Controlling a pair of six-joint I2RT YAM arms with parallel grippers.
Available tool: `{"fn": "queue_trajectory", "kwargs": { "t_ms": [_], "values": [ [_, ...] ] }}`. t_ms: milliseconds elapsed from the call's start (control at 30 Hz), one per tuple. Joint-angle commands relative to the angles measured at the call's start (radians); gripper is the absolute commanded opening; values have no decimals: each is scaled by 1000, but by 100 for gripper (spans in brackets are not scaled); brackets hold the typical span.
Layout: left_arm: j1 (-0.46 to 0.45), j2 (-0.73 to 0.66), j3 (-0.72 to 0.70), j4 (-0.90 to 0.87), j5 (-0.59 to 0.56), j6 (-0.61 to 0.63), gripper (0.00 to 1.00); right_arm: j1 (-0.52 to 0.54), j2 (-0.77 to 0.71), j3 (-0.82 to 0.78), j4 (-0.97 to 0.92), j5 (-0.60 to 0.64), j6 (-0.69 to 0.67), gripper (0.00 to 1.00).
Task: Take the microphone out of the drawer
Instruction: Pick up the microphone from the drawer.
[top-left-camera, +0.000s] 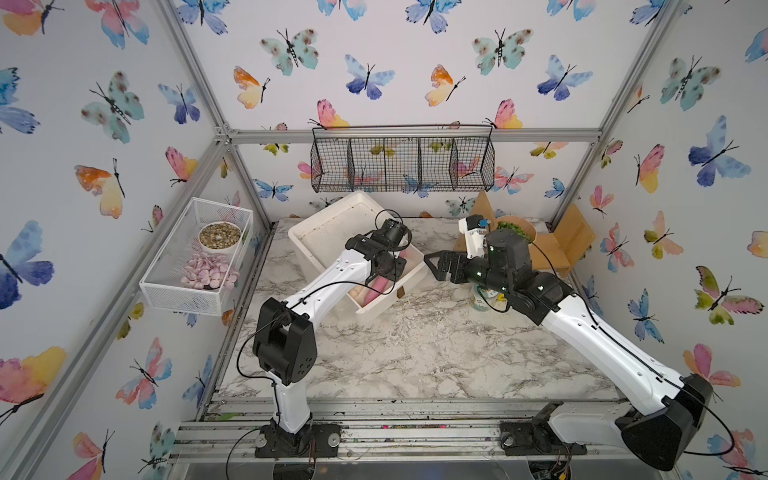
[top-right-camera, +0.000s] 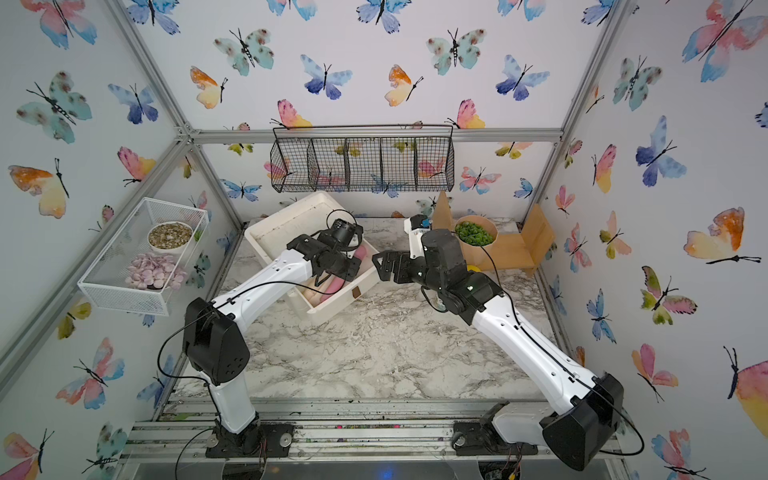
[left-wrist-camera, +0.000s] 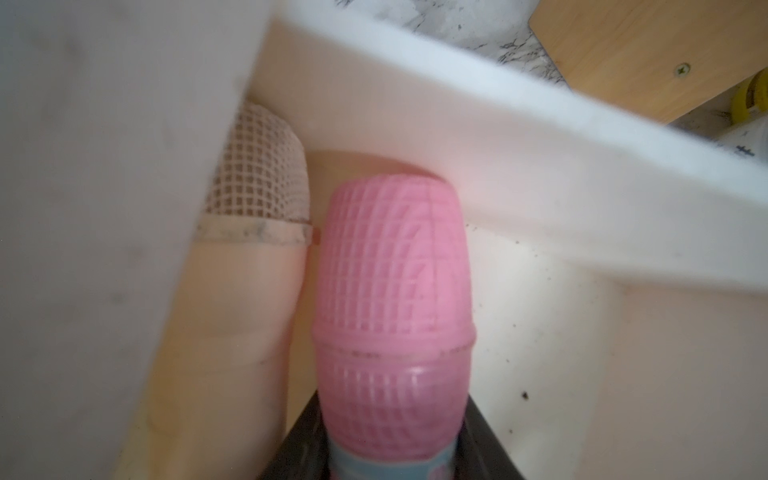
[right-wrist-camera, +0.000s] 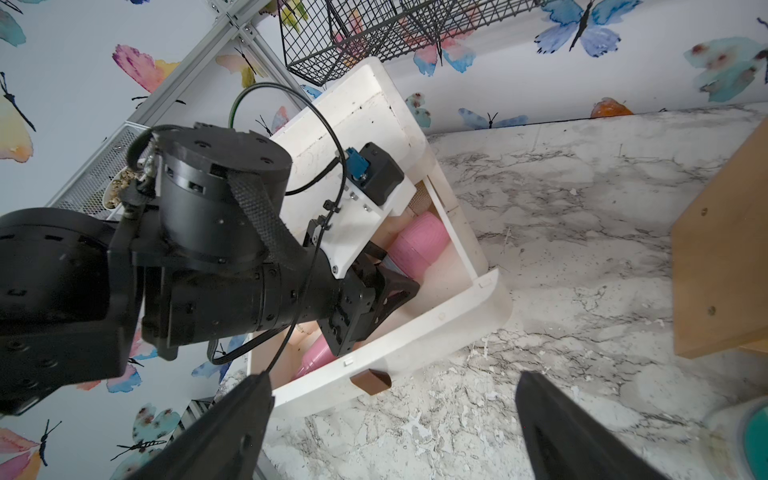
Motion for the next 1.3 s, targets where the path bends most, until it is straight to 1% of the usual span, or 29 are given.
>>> {"fn": "queue_trajectory", "kwargs": {
  "t_ms": [0, 100, 200, 367, 433, 567, 767, 967, 1033, 1167, 1267],
  "values": [
    [-3, -17, -1, -16, 36, 4, 35, -3, -5, -7, 29, 6, 13, 98],
    [-4, -44, -20, 7, 49, 5, 30, -4, -7, -12, 50, -4, 24, 98],
    [-4, -82, -52, 44, 61, 1, 30, -4, -12, -27, 77, -12, 28, 98],
    [-4, -149, -121, 130, 65, -9, 28, -5, -43, -135, 206, -38, 51, 98],
    [-4, -165, -131, 140, 63, -12, 28, -4, -39, -155, 243, -59, 63, 98],
    [-3, -197, -141, 160, 49, -18, 28, -3, -10, -138, 257, -87, 50, 98],
    [-4, -256, -157, 228, 44, -41, 29, -4, 3, -126, 268, -92, 29, 98],
    [-4, -330, -191, 352, 60, -130, 30, -4, -8, -132, 277, -117, -3, 98],
    [-4, -355, -189, 383, 49, -160, 31, -3, -18, -136, 276, -120, -12, 98],
    [-3, -387, -165, 407, 29, -202, 32, -5, -47, -149, 269, -104, -27, 98],
    [-4, -409, -150, 411, 58, -248, 32, -4, -74, -158, 260, -80, -44, 98]
  ]
}}
